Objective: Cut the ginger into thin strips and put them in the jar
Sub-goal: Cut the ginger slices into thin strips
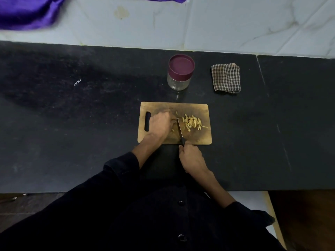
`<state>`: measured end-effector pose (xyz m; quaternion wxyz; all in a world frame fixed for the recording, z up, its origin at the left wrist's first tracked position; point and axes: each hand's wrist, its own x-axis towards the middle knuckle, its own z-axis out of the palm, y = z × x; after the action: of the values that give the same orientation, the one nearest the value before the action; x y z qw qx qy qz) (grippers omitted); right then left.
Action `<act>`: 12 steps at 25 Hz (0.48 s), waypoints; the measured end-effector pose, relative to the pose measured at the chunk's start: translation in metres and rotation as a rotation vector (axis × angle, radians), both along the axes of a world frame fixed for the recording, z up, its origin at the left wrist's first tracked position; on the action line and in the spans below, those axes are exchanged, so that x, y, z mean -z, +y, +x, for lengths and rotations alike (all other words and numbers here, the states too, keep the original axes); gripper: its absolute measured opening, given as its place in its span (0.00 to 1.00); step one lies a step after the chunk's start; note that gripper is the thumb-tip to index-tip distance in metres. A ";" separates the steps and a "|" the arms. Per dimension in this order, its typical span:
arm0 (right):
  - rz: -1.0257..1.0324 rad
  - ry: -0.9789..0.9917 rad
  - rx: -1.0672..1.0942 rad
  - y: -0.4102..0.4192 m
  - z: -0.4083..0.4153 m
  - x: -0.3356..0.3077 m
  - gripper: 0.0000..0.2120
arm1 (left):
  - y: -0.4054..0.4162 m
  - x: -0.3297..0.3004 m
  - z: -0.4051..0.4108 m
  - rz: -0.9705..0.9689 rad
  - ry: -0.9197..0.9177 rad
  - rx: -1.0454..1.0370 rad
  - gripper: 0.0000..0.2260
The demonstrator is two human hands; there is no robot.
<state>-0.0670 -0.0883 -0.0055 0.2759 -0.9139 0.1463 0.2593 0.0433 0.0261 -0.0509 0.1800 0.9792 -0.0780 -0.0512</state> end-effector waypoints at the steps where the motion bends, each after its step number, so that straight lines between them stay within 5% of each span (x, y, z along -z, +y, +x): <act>1: 0.011 -0.003 0.022 -0.002 -0.001 0.001 0.13 | 0.000 0.000 0.000 0.005 -0.001 0.002 0.10; 12: 0.073 -0.055 0.030 0.001 0.005 -0.010 0.12 | 0.006 -0.008 -0.002 -0.199 0.010 -0.079 0.12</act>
<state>-0.0623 -0.0874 0.0047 0.3166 -0.9078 0.1427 0.2351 0.0411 0.0318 -0.0428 0.2788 0.9585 -0.0433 -0.0410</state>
